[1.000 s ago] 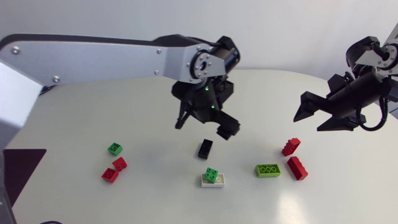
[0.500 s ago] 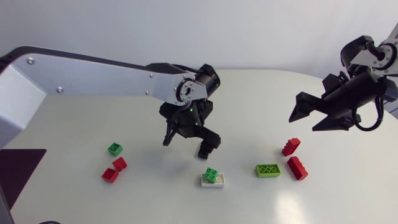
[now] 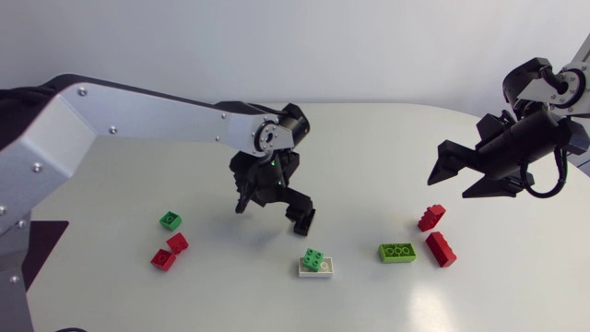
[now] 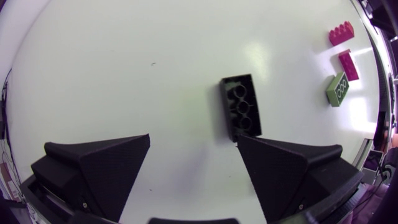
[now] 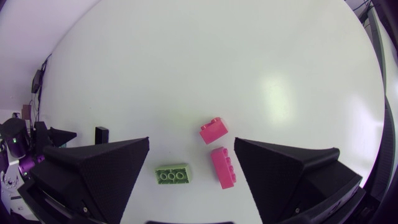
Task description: Sort duplo bricks by size, large to the right and small to the left
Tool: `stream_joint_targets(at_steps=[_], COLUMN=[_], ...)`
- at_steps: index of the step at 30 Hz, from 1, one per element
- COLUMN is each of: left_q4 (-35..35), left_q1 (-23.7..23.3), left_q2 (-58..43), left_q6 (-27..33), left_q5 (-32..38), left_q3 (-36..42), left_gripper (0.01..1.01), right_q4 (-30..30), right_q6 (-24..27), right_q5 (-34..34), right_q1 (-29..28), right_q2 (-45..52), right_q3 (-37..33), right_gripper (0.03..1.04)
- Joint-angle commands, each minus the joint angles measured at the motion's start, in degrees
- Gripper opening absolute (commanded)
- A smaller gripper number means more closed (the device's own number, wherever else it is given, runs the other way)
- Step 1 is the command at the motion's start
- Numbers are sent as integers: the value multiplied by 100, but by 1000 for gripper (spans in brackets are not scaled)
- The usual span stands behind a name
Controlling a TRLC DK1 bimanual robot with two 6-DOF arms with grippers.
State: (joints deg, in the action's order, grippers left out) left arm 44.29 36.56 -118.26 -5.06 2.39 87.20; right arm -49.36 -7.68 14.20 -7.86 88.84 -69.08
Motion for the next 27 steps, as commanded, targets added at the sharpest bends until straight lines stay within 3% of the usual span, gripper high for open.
stream_joint_targets(at_steps=[1, 7, 27], left_q4=[-61, -184, -105], left_q1=[-210, -518, -316], left_q2=[-92, -461, -708], left_q6=[-92, 40, -13], left_q5=[24, 24, 68], left_q3=[78, 157, 438], left_gripper=[977, 977, 972], right_q4=[-3, 6, -47], right_q6=[-40, -32, 21], right_q5=[22, 22, 22], right_q1=[-14, -14, -93], right_q2=[-86, -95, -174], right_q3=[184, 211, 202], right_gripper=[984, 984, 984])
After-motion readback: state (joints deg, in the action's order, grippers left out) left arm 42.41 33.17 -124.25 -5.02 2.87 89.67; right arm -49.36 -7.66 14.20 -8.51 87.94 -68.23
